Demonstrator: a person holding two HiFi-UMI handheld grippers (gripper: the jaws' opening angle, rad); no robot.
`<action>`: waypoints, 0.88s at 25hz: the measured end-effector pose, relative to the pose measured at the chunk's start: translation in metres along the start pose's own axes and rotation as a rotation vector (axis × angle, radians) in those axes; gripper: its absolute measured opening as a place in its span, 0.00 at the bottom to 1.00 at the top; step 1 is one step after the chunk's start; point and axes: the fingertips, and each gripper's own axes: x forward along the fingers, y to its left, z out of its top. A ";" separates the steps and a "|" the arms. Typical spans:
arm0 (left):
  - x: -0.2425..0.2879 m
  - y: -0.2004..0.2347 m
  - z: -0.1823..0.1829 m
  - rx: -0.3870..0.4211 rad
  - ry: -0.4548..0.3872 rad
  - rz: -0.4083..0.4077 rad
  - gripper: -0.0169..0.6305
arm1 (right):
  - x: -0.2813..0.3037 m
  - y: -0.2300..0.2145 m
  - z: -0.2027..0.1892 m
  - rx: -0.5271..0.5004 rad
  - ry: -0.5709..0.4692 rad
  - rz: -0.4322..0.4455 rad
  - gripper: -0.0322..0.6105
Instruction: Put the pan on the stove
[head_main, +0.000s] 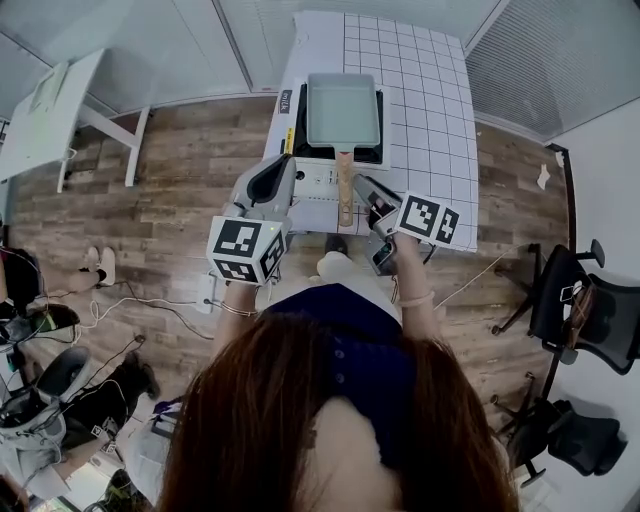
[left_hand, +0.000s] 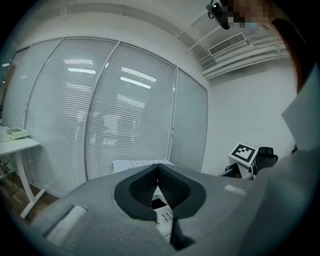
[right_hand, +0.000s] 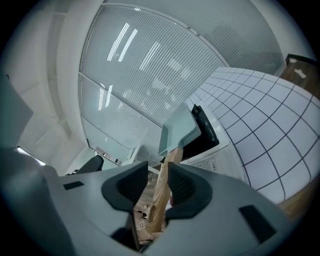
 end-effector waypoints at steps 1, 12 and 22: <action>-0.002 -0.001 0.000 -0.001 -0.002 -0.001 0.04 | -0.002 0.002 0.000 -0.013 -0.008 -0.009 0.24; -0.024 -0.009 0.004 0.008 -0.023 -0.029 0.04 | -0.023 0.023 -0.003 -0.117 -0.092 -0.067 0.18; -0.047 -0.011 0.002 0.014 -0.026 -0.034 0.04 | -0.038 0.049 -0.013 -0.199 -0.158 -0.091 0.11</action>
